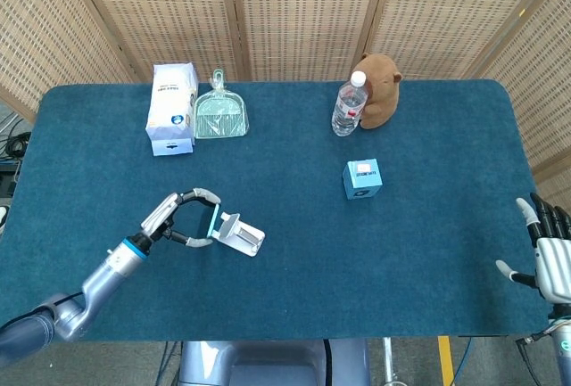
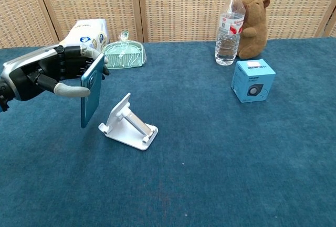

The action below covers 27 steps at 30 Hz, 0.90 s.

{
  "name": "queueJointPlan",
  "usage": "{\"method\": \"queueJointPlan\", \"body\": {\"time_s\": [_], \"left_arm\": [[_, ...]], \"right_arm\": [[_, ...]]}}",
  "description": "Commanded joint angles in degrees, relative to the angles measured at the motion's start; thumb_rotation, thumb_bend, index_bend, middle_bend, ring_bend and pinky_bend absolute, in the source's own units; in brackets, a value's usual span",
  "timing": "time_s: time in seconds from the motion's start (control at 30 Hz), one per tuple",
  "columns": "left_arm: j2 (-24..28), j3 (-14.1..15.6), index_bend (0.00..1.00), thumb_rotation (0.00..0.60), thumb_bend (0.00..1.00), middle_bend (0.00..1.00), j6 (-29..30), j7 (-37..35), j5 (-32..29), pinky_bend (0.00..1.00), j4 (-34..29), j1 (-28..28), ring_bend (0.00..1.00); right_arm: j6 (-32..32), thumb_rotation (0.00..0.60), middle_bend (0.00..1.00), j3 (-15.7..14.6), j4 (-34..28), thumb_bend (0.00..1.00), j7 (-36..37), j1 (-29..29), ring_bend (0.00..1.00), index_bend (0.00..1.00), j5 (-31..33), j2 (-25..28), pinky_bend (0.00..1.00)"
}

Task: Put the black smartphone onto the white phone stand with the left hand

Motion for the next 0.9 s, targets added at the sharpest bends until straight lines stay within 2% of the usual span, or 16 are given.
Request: {"method": "queueJointPlan", "body": {"time_s": [0.03,0.27,0.9], "left_arm": [[-1.85,1.04,0.48,0.6,0.11,0.43,0.74,-3.69,0.7,0.31,2.86,-0.79,0.43],[-3.32,0.83,0.48,0.6,0.11,0.43,2.39,-5.65,1.13,0.31,4.0,-2.52,0.43],[-6.29,1.82,0.48,0.6,0.12,0.43,0.01,-8.49,-0.4,0.31,8.12,-4.82,0.43]], "right_arm": [[-0.31,0.6,0.0,0.11,0.16,0.0,-0.2,0.15,0.0,0.0,0.34,-0.13,0.0],[-0.86,0.6,0.0,0.2,0.22,0.0,-0.82,0.35,0.0,0.0,0.96,-0.37,0.0],[-1.12,0.6,0.0,0.17,0.29,0.0,-0.59,0.44,0.0,0.0,1.1,-0.35,0.0]]}}
